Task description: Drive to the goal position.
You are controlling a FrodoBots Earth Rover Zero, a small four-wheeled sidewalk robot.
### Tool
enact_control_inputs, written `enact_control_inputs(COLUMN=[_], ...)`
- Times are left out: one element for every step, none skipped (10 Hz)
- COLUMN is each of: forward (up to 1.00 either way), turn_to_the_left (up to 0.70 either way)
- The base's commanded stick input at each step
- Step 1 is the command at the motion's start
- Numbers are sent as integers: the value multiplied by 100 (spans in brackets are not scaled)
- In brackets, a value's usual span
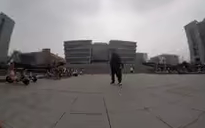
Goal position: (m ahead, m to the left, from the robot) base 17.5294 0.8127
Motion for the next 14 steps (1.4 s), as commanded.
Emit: enact_control_inputs(forward=[70,70,70,70,70,70,70,70,70,70,70,70,70,70], turn_to_the_left=[-1,-1,-1,-1,-1,-1,-1,-1,-1,-1,-1,-1,-1,-1])
